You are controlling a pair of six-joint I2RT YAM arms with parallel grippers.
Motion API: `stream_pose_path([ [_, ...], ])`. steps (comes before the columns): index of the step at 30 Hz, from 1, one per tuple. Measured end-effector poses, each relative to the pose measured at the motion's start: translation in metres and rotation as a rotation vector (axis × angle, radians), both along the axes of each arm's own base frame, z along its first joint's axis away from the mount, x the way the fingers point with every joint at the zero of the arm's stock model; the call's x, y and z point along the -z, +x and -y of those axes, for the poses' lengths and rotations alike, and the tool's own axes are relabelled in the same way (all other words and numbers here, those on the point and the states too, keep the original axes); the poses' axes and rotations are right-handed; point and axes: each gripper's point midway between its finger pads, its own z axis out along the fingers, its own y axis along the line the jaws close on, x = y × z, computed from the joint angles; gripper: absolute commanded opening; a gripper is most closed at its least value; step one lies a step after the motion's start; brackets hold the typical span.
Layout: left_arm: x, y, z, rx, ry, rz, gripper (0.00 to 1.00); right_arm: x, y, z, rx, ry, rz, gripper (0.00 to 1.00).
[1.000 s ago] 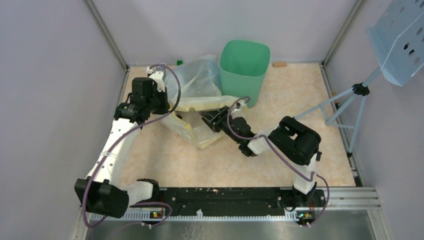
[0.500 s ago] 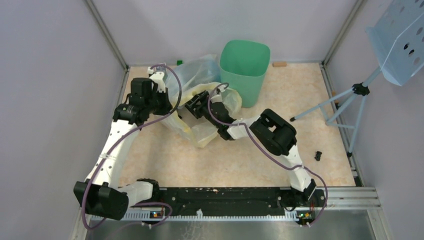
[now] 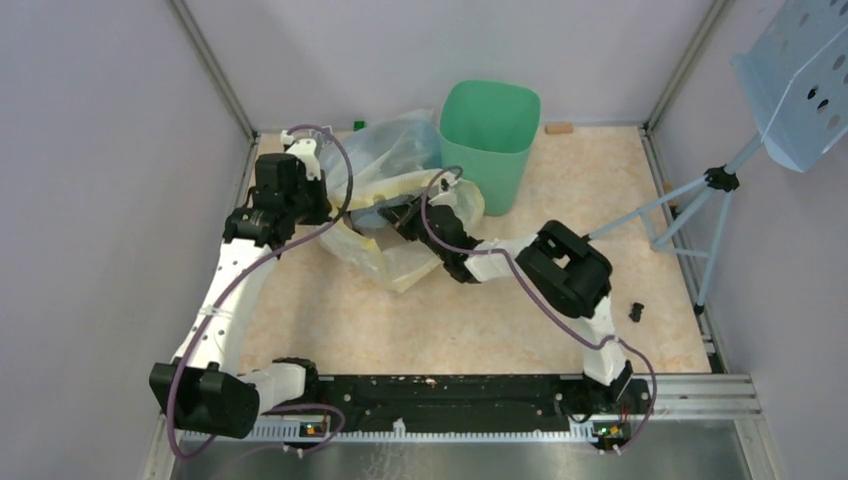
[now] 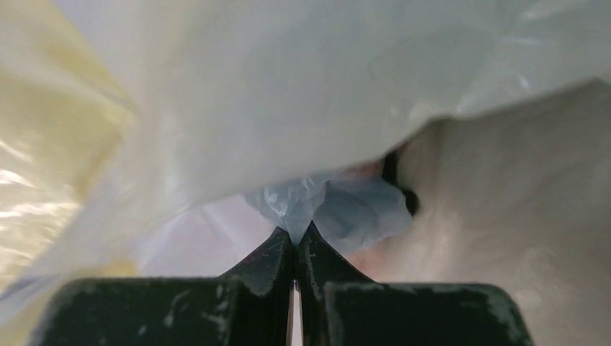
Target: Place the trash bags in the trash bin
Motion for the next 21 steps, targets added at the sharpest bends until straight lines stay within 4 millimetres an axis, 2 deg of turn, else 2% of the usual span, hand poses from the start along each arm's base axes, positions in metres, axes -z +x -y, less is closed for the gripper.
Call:
stream_pose_path([
  [2, 0.001, 0.003, -0.001, -0.007, -0.003, 0.005, 0.00, -0.010, -0.013, 0.016, -0.001, -0.018, 0.014, 0.00],
  [5, 0.009, 0.008, 0.001, -0.021, -0.023, 0.008, 0.00, -0.044, -0.033, 0.037, -0.008, -0.011, 0.062, 0.00],
  [6, 0.015, 0.008, 0.001, -0.026, -0.030, 0.000, 0.00, -0.064, -0.042, 0.045, -0.013, 0.003, 0.092, 0.00],
  [10, 0.041, 0.006, 0.003, -0.044, -0.055, -0.044, 0.00, -0.119, -0.070, 0.076, -0.021, 0.037, 0.191, 0.00],
  [18, 0.082, 0.008, 0.012, -0.063, -0.113, -0.138, 0.00, -0.210, -0.112, 0.145, 0.035, -0.039, 0.384, 0.00],
  [21, 0.092, 0.011, 0.018, -0.060, -0.143, -0.170, 0.00, -0.230, -0.127, 0.172, 0.064, -0.086, 0.434, 0.00],
])
